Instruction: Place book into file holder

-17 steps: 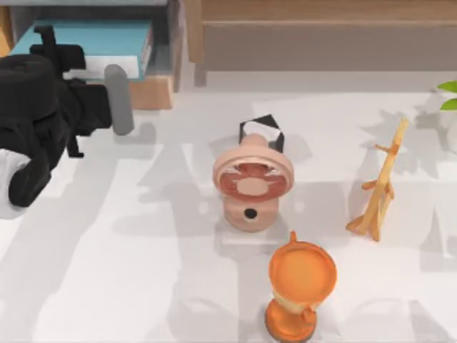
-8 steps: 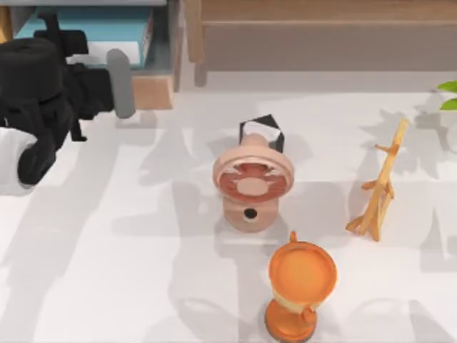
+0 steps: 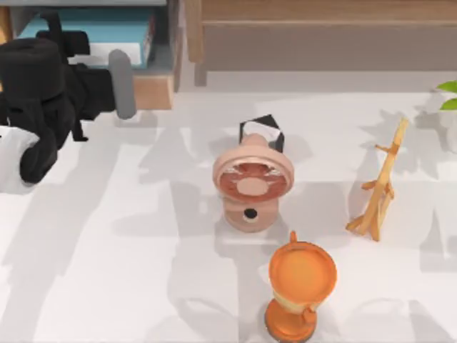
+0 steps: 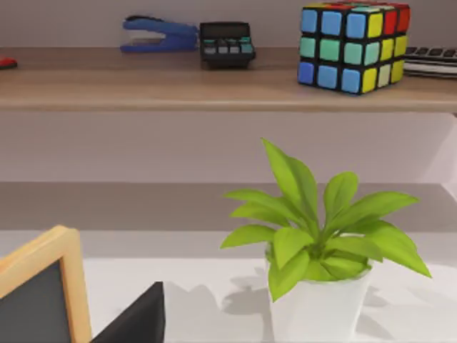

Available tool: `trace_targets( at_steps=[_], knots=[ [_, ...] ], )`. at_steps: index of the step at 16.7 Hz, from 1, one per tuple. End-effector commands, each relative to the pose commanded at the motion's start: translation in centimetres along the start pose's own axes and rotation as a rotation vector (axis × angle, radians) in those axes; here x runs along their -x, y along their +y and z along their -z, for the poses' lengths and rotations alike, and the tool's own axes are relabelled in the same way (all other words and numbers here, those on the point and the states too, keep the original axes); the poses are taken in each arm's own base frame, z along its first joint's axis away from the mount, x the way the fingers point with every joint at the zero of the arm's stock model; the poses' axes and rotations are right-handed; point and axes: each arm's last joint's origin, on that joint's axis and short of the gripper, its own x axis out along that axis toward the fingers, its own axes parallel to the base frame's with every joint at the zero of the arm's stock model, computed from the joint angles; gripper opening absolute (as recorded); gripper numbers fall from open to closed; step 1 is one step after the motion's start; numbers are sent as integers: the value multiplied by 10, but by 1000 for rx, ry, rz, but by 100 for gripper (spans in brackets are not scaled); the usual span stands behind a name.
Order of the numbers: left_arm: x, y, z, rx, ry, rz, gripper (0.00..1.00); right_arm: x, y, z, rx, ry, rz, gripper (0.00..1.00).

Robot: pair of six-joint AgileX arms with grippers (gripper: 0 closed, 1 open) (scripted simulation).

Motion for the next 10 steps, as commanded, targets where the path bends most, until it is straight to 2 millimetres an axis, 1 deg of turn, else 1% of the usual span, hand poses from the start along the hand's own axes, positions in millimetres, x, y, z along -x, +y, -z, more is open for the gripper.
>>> trace_targets(
  at_steps=[10],
  knots=[
    [0, 0, 0, 0, 0, 0, 98, 0, 0, 0, 0, 0, 0, 100]
  ],
)
